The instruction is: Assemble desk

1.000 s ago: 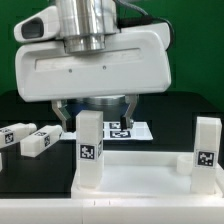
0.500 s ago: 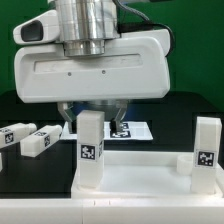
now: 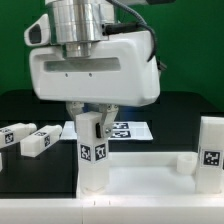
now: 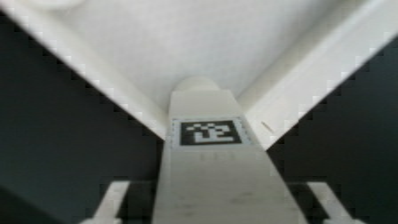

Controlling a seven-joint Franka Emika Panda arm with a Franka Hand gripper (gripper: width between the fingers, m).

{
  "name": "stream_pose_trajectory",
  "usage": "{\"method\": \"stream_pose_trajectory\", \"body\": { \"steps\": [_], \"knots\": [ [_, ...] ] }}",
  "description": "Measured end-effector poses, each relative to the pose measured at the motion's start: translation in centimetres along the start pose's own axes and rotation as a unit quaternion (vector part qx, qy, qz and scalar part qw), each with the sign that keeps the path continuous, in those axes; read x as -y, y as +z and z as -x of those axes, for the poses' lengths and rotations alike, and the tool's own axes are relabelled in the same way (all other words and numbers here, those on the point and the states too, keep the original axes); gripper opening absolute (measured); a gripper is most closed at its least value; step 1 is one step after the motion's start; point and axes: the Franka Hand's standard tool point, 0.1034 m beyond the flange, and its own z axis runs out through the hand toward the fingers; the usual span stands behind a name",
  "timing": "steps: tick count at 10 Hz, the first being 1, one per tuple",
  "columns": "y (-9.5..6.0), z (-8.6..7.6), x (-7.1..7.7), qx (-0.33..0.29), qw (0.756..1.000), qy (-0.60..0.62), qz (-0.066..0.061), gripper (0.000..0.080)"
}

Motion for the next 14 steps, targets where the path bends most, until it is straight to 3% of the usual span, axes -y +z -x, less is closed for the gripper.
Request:
{"method": "stream_pose_trajectory", "body": {
  "steps": [2, 4, 5, 8, 11, 12, 14],
  "knots": [
    [0.00, -0.26, -0.15, 0.012, 0.987, 0.159, -0.011, 0.0288],
    [0.01, -0.24, -0.16, 0.013, 0.986, 0.169, -0.011, 0.0288],
    [0.07, -0.22, -0.18, 0.008, 0.992, 0.123, -0.010, 0.0288],
    [0.04, -0.01, -0.12, 0.010, 0.992, -0.128, 0.001, 0.0621],
    [0.06, 0.12, -0.10, 0.010, 0.975, -0.222, 0.000, 0.0642],
    [-0.02, 0.21, 0.03, 0.007, 0.958, -0.288, 0.004, 0.0648],
    [-0.22, 0.15, 0.21, 0.008, 0.882, -0.471, 0.005, 0.0649]
  ]
}}
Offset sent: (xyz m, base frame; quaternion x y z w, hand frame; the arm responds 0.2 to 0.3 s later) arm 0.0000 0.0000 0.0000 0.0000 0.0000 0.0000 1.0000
